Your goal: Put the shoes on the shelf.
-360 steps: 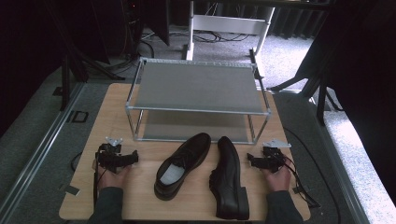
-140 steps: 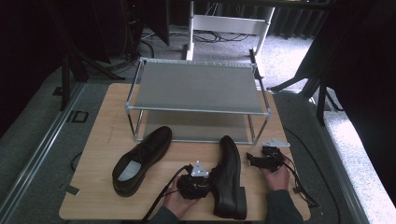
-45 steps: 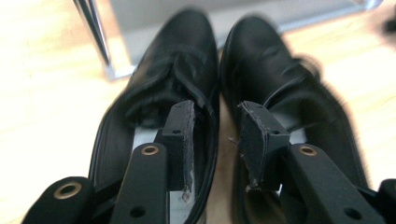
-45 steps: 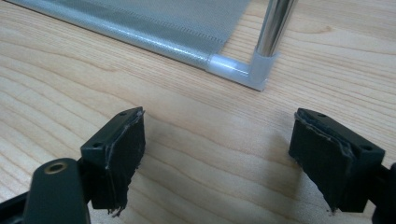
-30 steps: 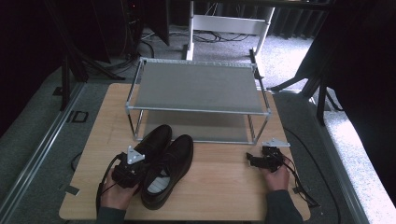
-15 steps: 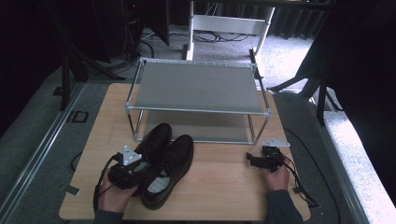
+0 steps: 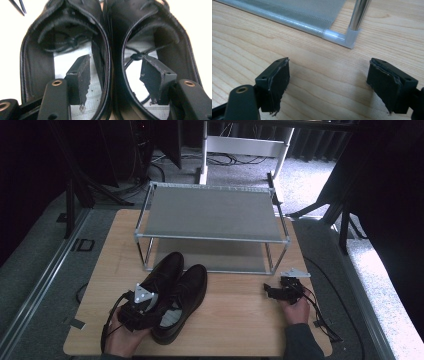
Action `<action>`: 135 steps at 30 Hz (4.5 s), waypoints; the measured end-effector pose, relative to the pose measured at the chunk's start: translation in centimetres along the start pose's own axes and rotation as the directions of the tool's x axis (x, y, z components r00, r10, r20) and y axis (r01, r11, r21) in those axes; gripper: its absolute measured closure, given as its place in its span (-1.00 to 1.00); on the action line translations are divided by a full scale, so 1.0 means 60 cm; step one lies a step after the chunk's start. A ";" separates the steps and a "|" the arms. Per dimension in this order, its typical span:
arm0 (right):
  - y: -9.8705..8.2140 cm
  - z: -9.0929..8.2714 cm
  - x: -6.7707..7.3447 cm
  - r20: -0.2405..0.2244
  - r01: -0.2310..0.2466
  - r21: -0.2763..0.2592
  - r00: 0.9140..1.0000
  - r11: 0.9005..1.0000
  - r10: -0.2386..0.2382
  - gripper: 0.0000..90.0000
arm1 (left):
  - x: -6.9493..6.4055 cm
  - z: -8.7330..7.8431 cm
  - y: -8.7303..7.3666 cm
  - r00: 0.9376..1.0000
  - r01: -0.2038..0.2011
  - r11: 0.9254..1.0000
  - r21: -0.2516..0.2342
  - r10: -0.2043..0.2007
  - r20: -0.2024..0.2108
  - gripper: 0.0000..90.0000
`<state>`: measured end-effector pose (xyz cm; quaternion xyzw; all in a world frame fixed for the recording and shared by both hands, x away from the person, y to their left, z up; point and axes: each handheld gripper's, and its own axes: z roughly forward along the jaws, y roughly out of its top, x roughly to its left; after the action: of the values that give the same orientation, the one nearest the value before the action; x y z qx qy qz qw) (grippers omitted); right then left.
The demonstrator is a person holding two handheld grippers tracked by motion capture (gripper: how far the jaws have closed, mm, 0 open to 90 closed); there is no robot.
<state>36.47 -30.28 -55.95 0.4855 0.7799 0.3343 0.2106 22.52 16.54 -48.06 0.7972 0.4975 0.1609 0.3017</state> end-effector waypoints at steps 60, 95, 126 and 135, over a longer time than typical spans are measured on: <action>0.000 0.000 0.000 0.000 0.001 0.000 1.000 1.000 -0.001 -0.61 | 0.008 0.003 0.008 1.000 0.005 1.000 -0.004 -0.005 -0.008 0.81; 0.000 0.000 0.000 -0.001 0.002 0.000 1.000 1.000 -0.002 -0.61 | 0.020 0.043 0.097 0.998 0.059 0.994 -0.097 -0.060 0.000 0.81; 0.001 0.001 0.000 -0.001 0.002 0.000 1.000 1.000 -0.002 -0.61 | 0.030 0.083 0.134 0.991 0.111 0.987 -0.120 -0.119 -0.065 0.81; 0.001 0.001 0.000 -0.001 0.002 0.000 1.000 1.000 -0.002 -0.61 | 0.031 0.096 0.141 0.987 0.128 0.984 -0.128 -0.139 -0.081 0.81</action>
<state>36.53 -30.27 -55.95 0.4845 0.7805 0.3344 0.2105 32.44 13.61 -47.15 0.7341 0.5521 0.2062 0.3373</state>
